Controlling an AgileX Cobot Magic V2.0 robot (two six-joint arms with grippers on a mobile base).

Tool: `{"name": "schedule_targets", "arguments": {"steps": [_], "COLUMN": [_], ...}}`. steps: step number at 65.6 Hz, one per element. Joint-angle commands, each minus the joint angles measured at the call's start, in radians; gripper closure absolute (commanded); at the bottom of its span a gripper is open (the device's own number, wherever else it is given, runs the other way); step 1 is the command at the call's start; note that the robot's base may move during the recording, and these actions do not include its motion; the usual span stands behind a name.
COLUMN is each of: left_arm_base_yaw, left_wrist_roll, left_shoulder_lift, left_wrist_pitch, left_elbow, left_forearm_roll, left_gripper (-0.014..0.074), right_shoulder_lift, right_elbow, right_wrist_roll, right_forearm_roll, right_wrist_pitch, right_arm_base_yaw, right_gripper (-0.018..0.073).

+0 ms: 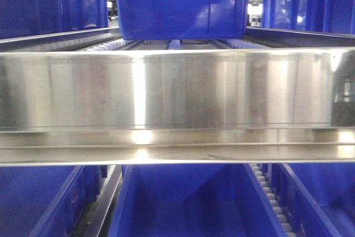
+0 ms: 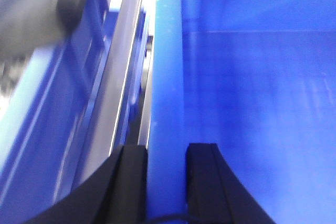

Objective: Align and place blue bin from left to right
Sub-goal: 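Lift the blue bin with both grippers off the shelf, then pull the held blue bin back toward the robot with both grippers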

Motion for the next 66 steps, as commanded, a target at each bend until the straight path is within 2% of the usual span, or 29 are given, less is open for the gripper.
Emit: {"name": "schedule_targets", "arguments": {"steps": [1, 6, 12, 17, 26, 35, 41, 50, 56, 66], "left_arm_base_yaw": [-0.036, -0.041, -0.068, -0.116, -0.195, -0.278, -0.335, -0.44, -0.494, -0.501], "left_wrist_roll": [-0.028, -0.044, -0.095, -0.135, -0.186, -0.261, -0.302, -0.422, -0.442, -0.442], "left_shoulder_lift": [-0.068, -0.117, -0.172, -0.214, -0.263, -0.33, -0.374, -0.416, -0.429, -0.429], "left_wrist_pitch": [-0.084, -0.094, -0.1, -0.098, -0.098, -0.091, -0.084, -0.084, -0.084, -0.084], "left_elbow": [0.052, 0.103, 0.173, 0.224, 0.298, 0.374, 0.426, 0.494, 0.511, 0.511], "left_forearm_roll": [-0.031, -0.026, 0.053, 0.107, 0.134, 0.178, 0.209, 0.323, 0.336, 0.338], "left_gripper": [0.0707, 0.0707, 0.0707, 0.0707, 0.0707, 0.0707, 0.0707, 0.0707, 0.0707, 0.0707], "right_shoulder_lift": [-0.066, -0.117, -0.192, -0.253, -0.346, -0.44, -0.48, -0.514, -0.514, -0.514], "right_elbow": [0.059, 0.128, 0.244, 0.337, 0.485, 0.586, 0.632, 0.691, 0.698, 0.698], "right_wrist_roll": [0.034, 0.073, 0.143, 0.21, 0.34, 0.436, 0.493, 0.59, 0.615, 0.617], "right_forearm_roll": [0.016, -0.009, -0.087, -0.158, -0.274, -0.295, -0.341, -0.426, -0.47, -0.473], "right_wrist_pitch": [-0.125, -0.154, -0.192, -0.194, -0.2, -0.185, -0.157, -0.081, -0.081, -0.081], "right_arm_base_yaw": [0.036, 0.057, 0.104, 0.152, 0.264, 0.347, 0.408, 0.514, 0.564, 0.588], "right_gripper": [0.064, 0.064, 0.064, 0.064, 0.064, 0.064, 0.064, 0.0637, 0.0637, 0.0637]}}
